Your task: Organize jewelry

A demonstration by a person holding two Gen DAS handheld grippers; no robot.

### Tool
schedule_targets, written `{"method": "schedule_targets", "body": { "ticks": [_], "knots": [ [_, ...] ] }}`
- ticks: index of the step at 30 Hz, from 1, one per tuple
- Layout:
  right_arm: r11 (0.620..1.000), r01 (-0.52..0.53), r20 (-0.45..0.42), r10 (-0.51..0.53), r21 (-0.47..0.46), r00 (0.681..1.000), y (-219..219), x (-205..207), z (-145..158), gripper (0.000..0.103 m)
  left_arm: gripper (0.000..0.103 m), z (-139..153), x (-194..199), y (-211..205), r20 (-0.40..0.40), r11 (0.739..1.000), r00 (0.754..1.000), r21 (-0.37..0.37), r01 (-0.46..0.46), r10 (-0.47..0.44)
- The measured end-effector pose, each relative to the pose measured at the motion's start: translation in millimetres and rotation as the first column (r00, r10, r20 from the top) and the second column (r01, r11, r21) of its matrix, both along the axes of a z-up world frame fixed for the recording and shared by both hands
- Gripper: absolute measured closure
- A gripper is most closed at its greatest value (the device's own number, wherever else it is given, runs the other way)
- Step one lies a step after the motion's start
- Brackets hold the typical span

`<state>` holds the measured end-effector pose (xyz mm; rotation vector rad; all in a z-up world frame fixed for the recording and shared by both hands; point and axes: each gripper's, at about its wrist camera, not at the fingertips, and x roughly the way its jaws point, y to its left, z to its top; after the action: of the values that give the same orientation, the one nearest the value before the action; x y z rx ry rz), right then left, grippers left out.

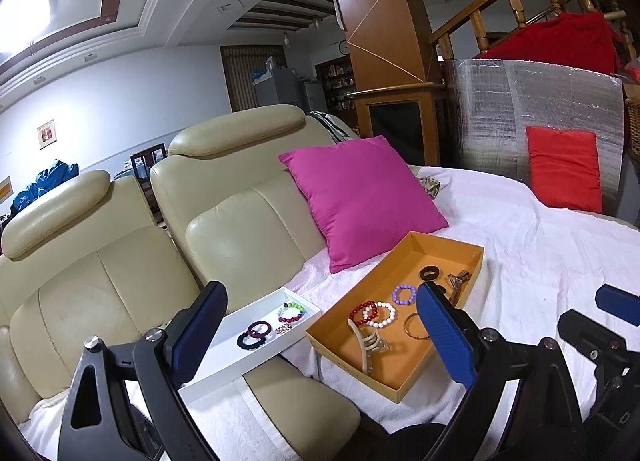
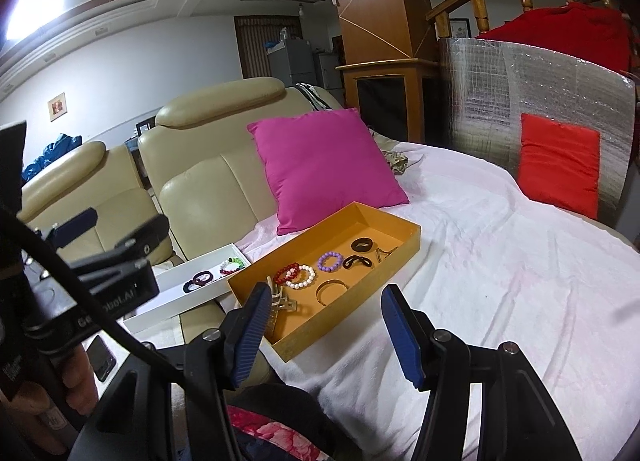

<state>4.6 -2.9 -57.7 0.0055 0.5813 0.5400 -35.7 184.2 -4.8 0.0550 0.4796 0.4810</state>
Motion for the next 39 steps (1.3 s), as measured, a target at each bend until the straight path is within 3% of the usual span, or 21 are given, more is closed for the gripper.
{"method": "schedule_targets", "body": {
  "ticks": [39],
  "knots": [
    [0.999,-0.008,-0.004,0.008,-0.042,1.0,25.1,1.7,6.7,0.039,0.007,-5.5,-6.9,25.2,-0.004,0.998,0.999,-0.045,-0.04,0.039]
  ]
}}
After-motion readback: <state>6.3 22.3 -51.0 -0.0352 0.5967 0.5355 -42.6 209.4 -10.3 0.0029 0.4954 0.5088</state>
